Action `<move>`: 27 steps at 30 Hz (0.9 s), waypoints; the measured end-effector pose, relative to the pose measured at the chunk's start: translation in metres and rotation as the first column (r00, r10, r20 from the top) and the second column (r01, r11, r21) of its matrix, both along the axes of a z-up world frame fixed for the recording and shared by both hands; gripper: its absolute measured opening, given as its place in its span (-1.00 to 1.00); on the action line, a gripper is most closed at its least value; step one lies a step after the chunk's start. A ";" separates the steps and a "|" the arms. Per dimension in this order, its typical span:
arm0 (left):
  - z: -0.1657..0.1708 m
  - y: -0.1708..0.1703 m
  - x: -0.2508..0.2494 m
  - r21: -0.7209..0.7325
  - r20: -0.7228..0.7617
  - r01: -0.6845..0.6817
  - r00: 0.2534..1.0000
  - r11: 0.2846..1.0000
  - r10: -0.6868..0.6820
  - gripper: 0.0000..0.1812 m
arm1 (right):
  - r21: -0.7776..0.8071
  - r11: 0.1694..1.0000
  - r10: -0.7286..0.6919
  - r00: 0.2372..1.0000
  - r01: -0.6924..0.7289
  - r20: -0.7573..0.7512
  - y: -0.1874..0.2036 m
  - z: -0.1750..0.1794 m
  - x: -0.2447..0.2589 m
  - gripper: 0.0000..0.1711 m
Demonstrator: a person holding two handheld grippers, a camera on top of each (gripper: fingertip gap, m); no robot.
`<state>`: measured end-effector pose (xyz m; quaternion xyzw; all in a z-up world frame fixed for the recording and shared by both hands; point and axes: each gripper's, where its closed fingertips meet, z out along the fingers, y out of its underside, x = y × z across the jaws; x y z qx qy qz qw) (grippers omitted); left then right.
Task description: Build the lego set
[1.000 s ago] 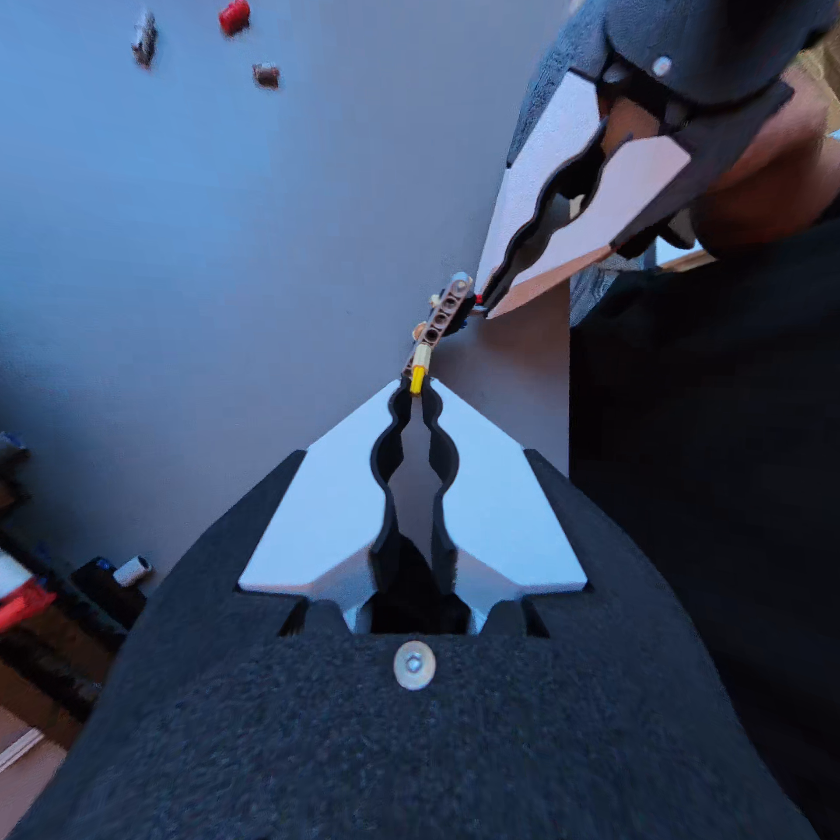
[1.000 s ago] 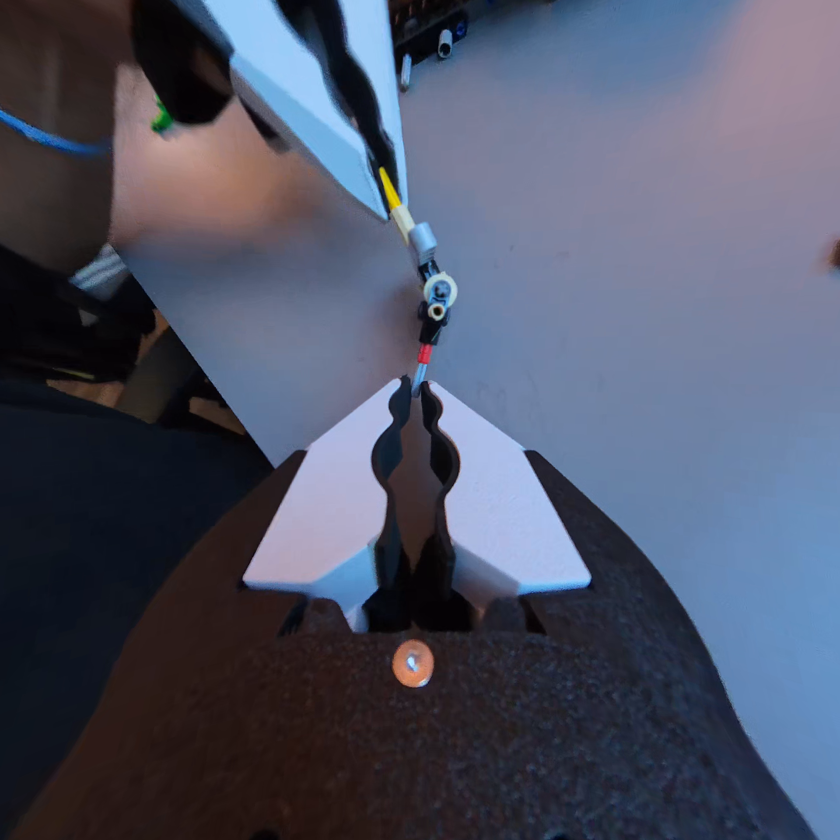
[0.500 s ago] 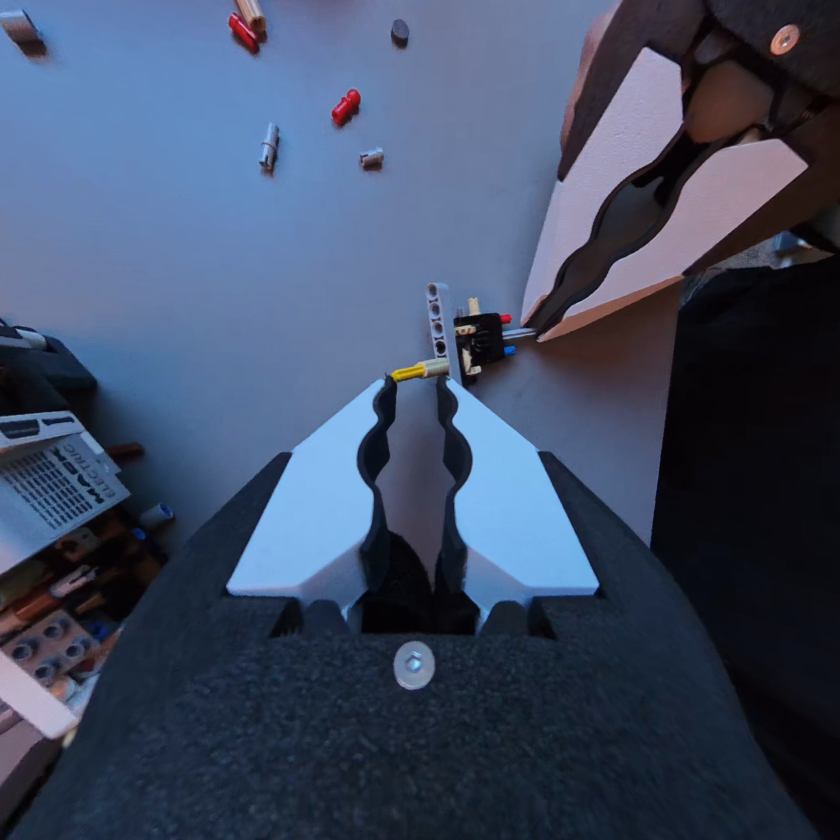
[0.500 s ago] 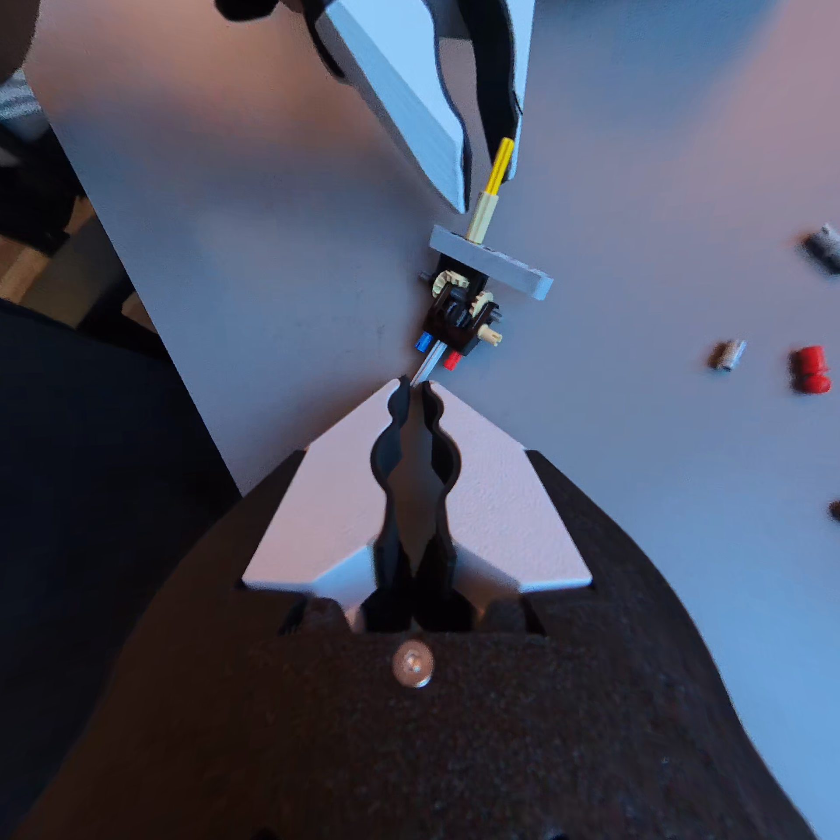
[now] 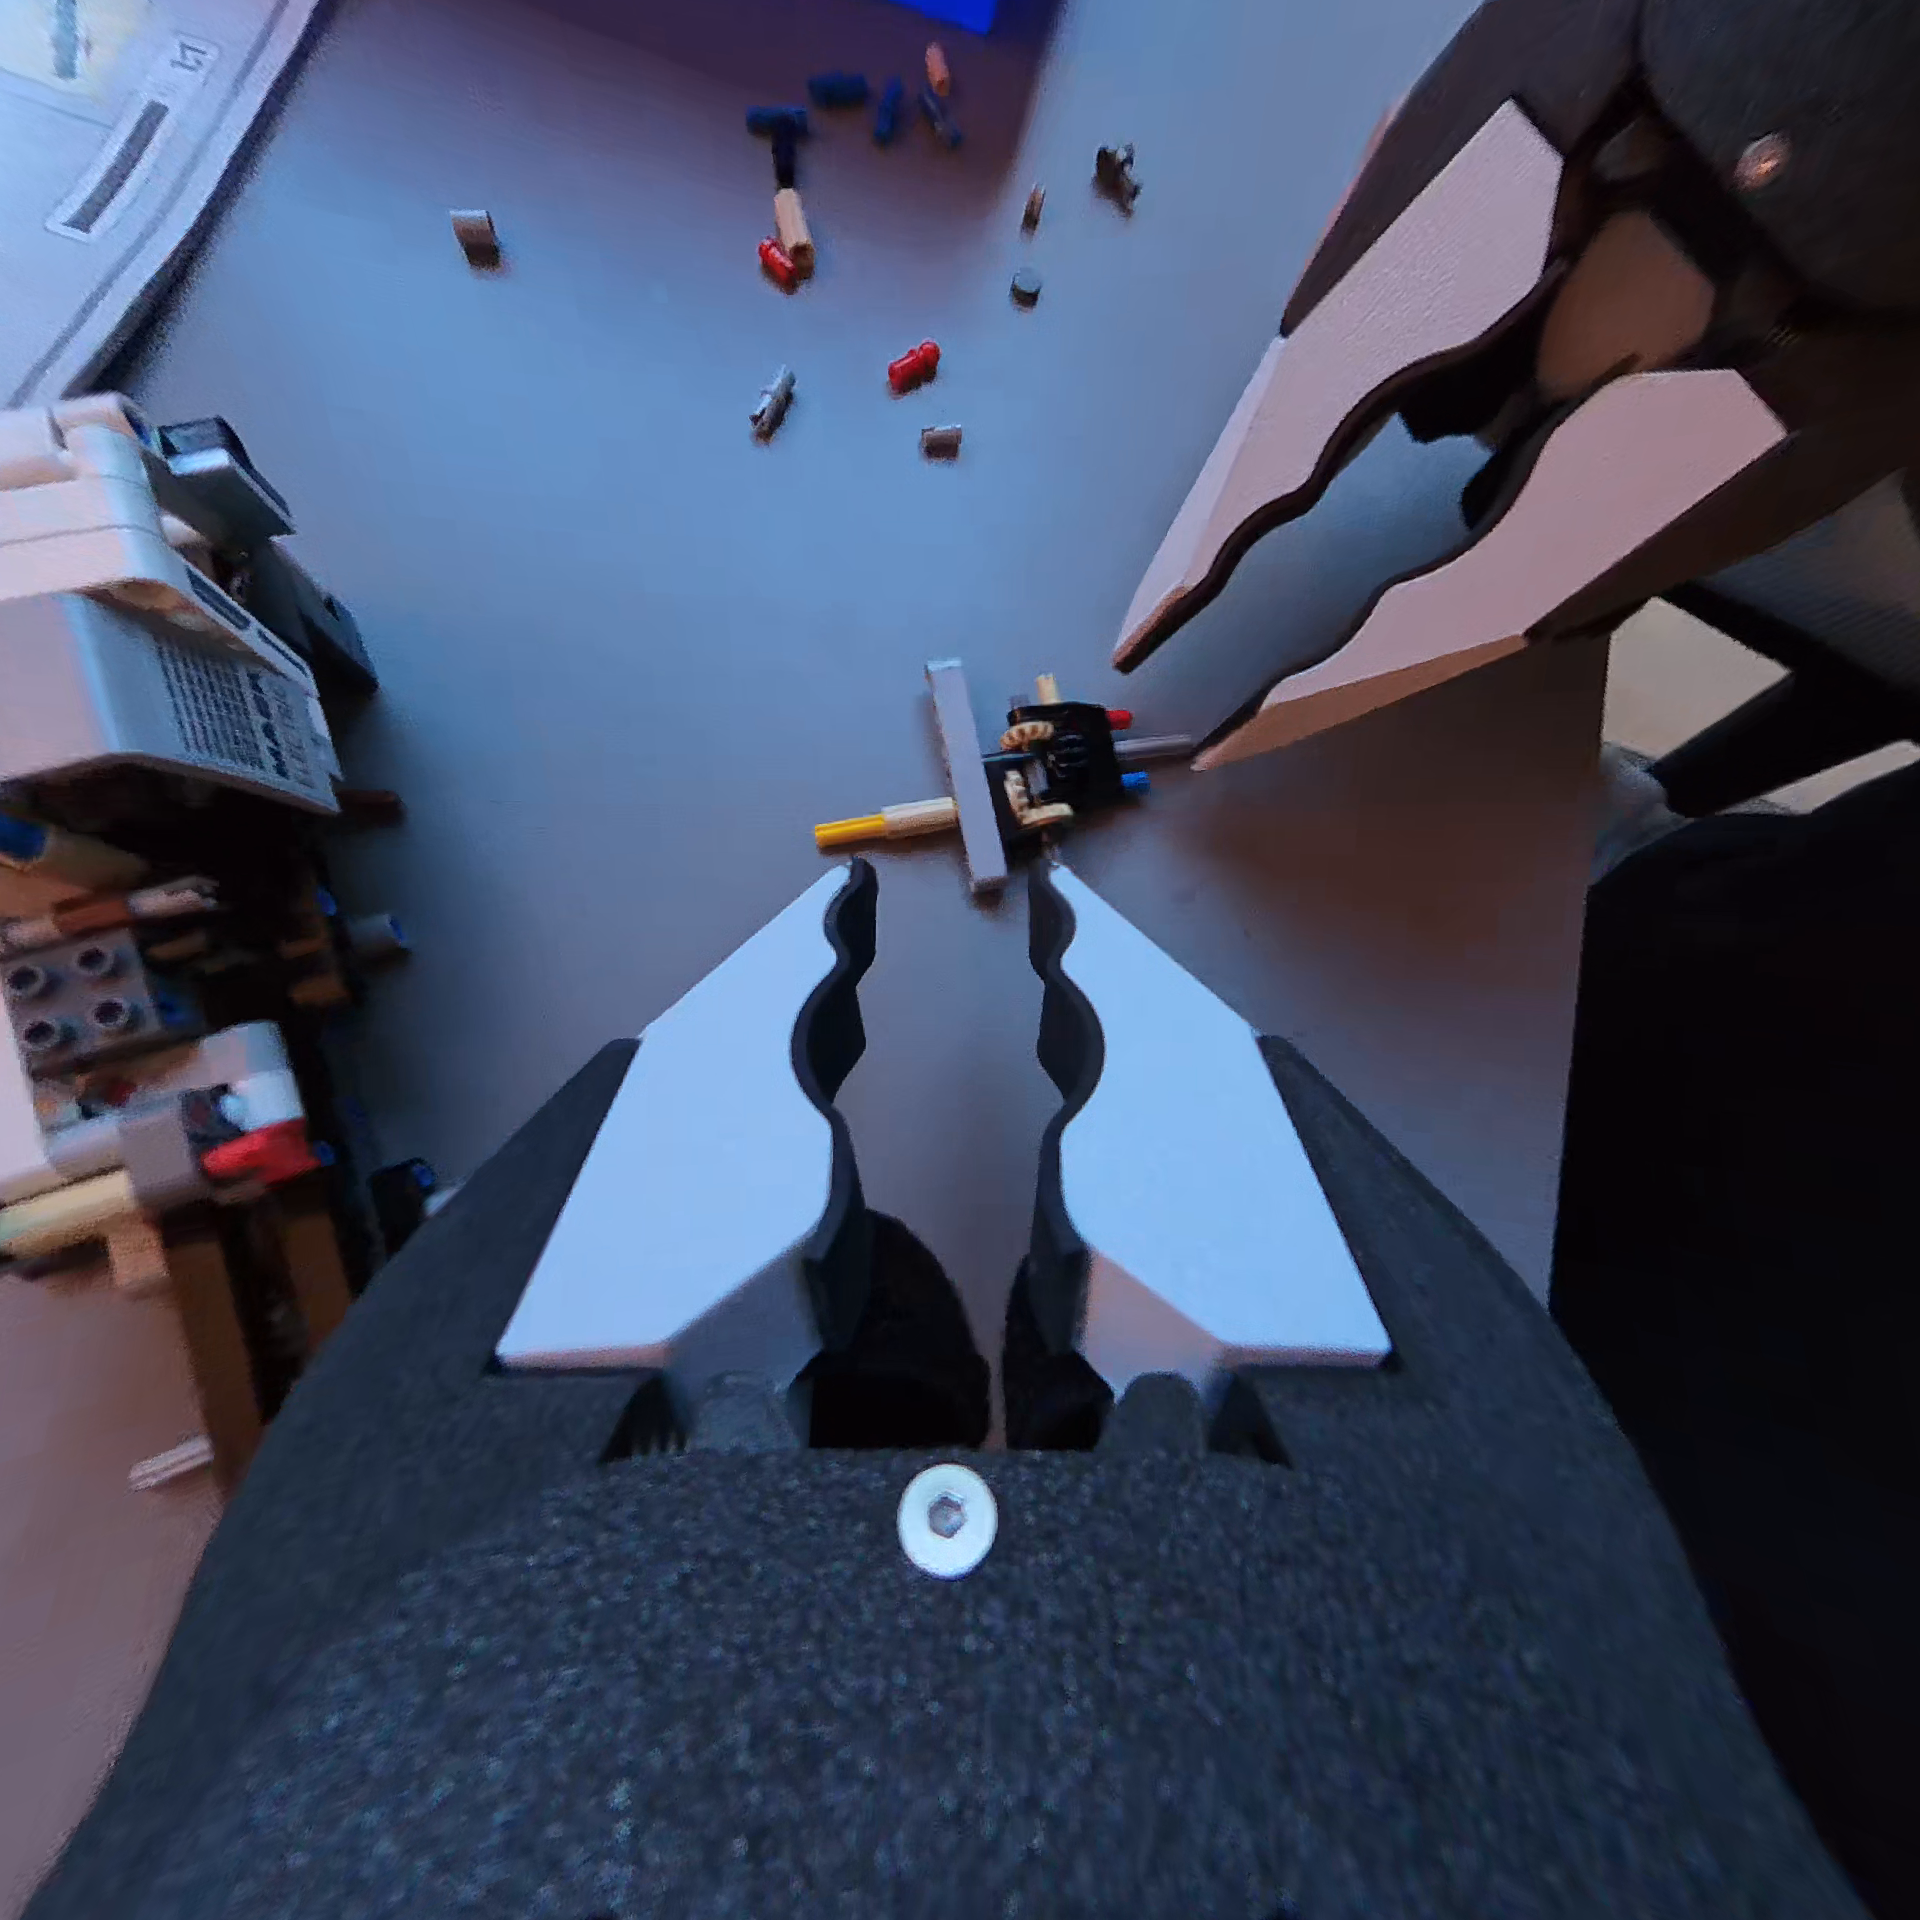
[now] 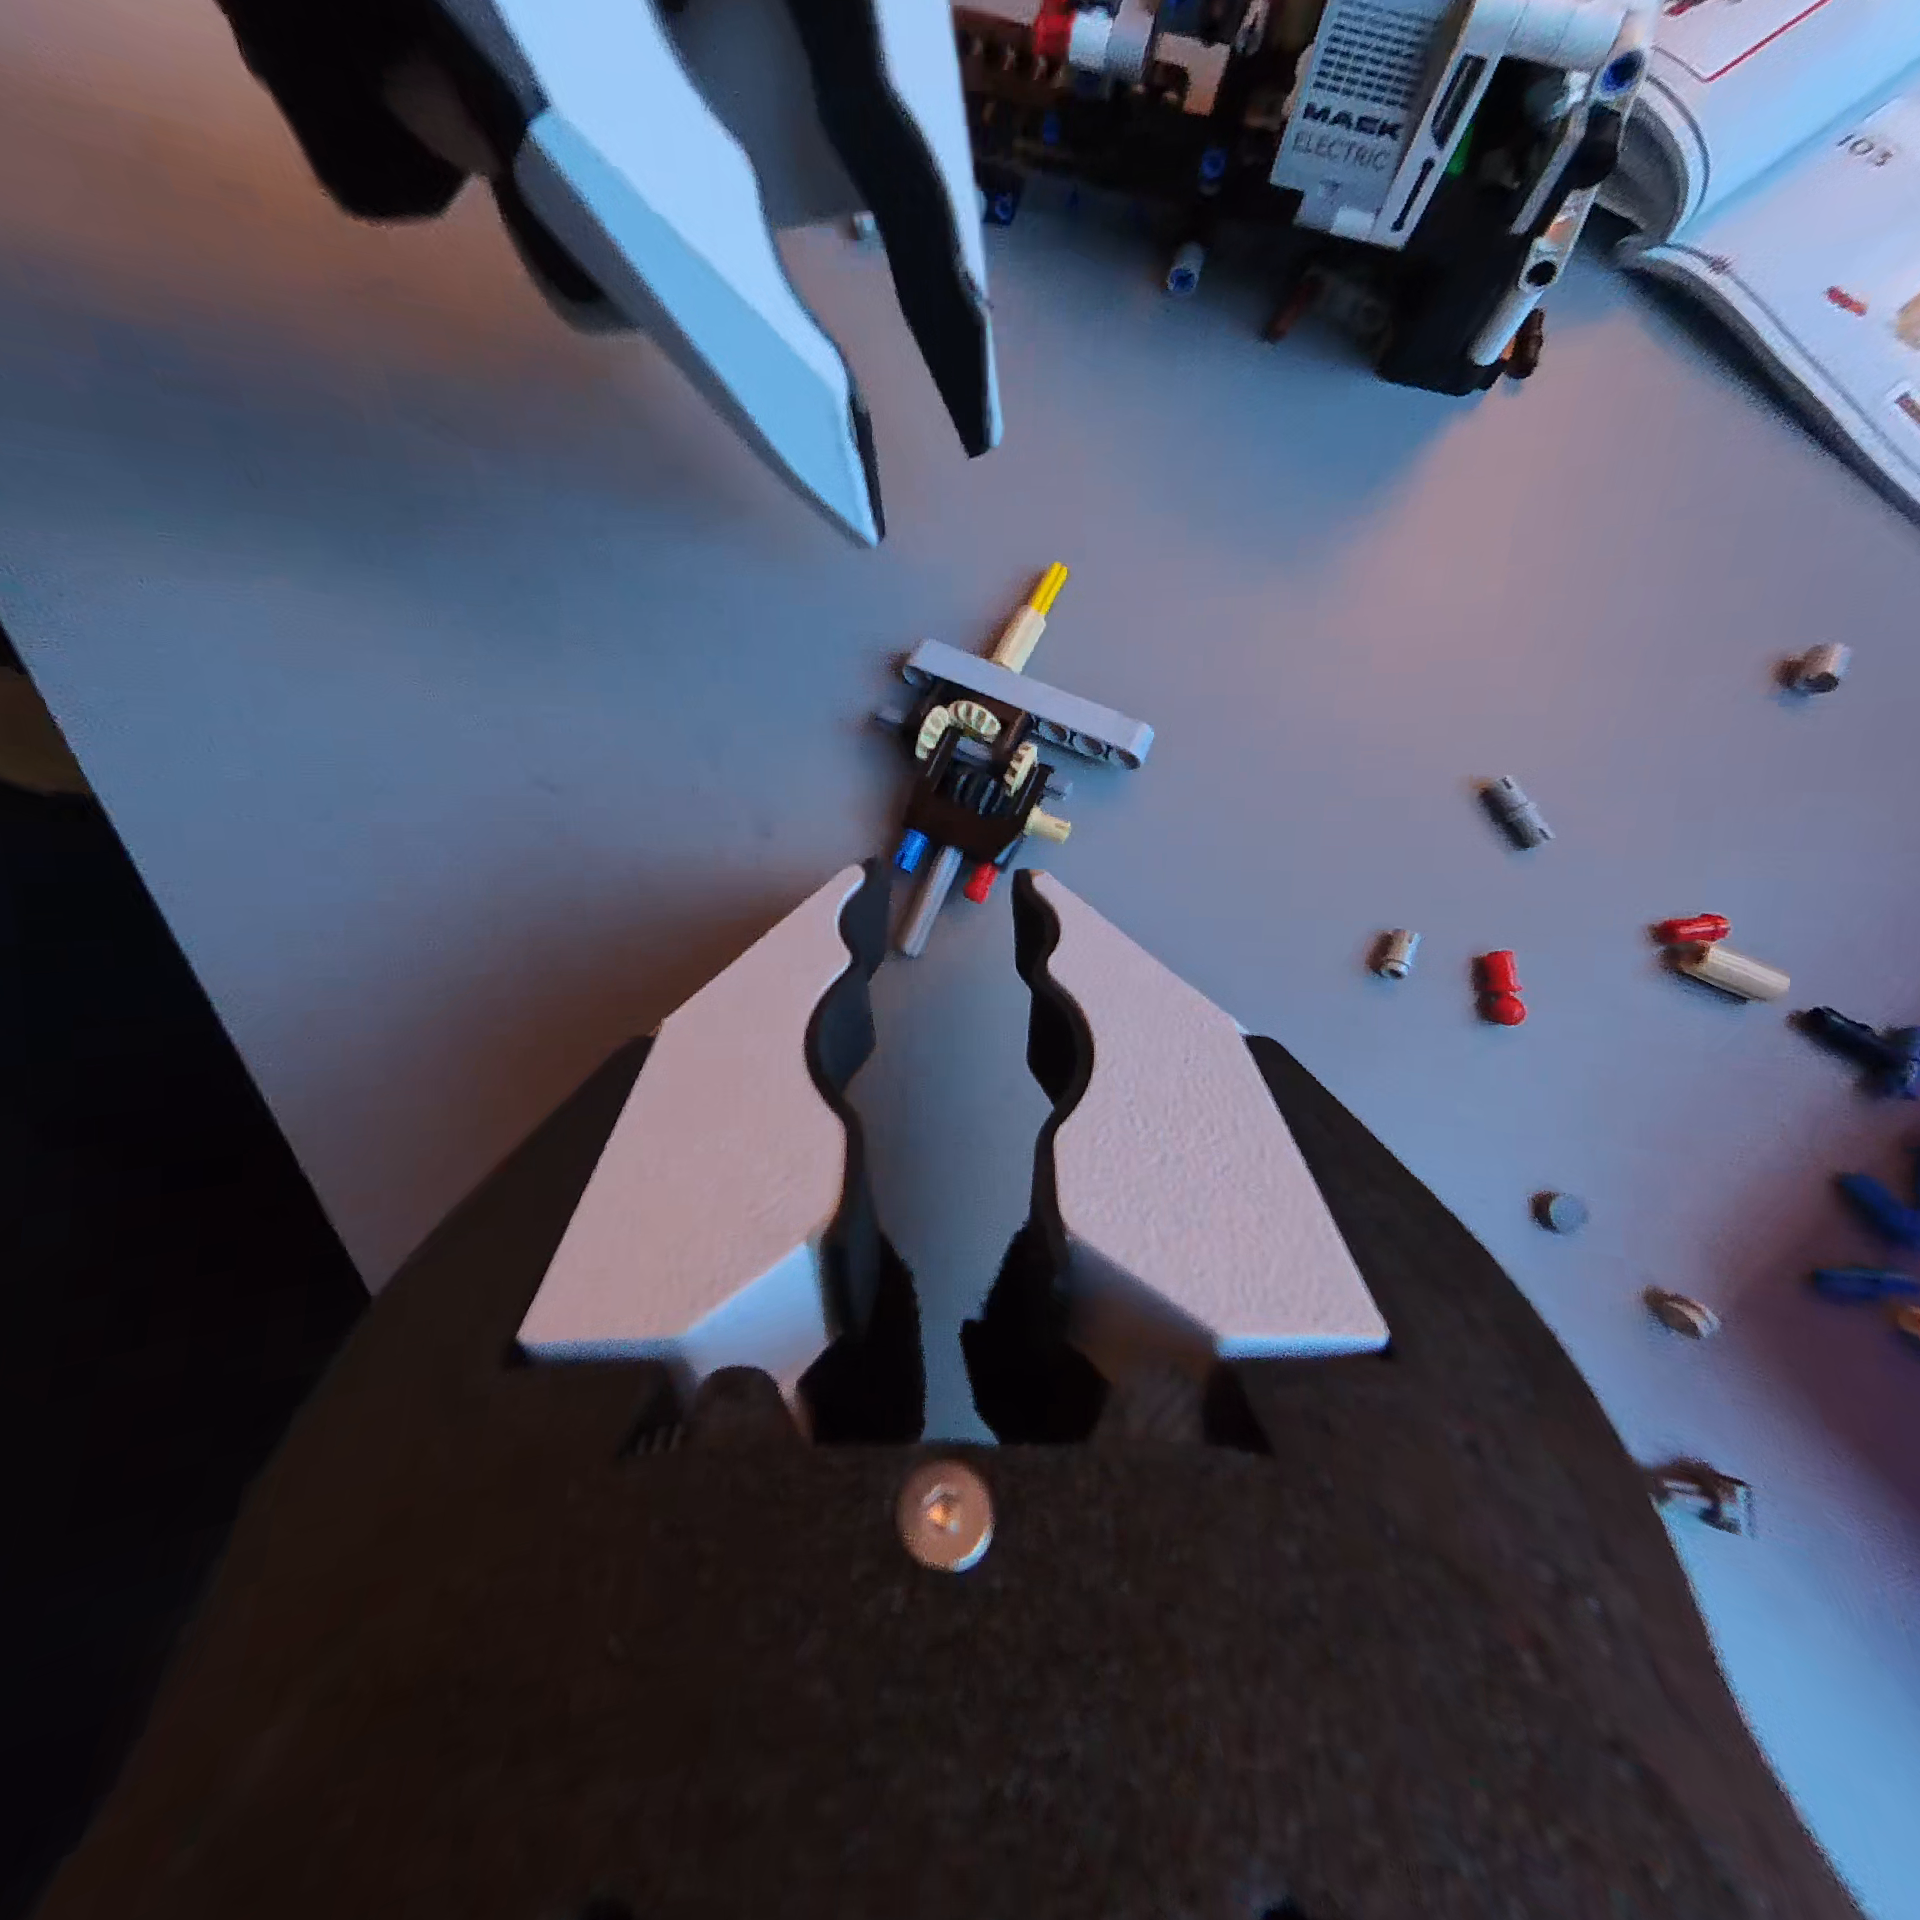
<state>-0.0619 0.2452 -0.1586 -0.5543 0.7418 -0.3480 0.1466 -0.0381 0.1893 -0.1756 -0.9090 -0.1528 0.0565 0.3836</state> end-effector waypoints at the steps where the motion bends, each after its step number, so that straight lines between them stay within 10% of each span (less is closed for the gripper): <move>1: 0.001 -0.002 -0.003 -0.012 0.025 -0.009 1.000 1.000 0.009 -0.70 | 0.001 1.000 -0.006 1.000 0.006 -0.015 0.001 0.001 -0.001 -0.72; 11: 0.039 0.058 -0.053 -0.070 0.478 -0.349 0.810 0.934 0.339 -0.71 | 0.313 0.911 -0.207 0.953 0.270 -0.219 0.040 0.058 0.062 -0.64; 27: 0.056 0.184 -0.099 -0.182 0.557 -0.621 0.574 0.763 0.600 -0.72 | 0.280 0.929 -0.155 0.943 0.241 -0.295 0.087 0.037 0.071 -0.68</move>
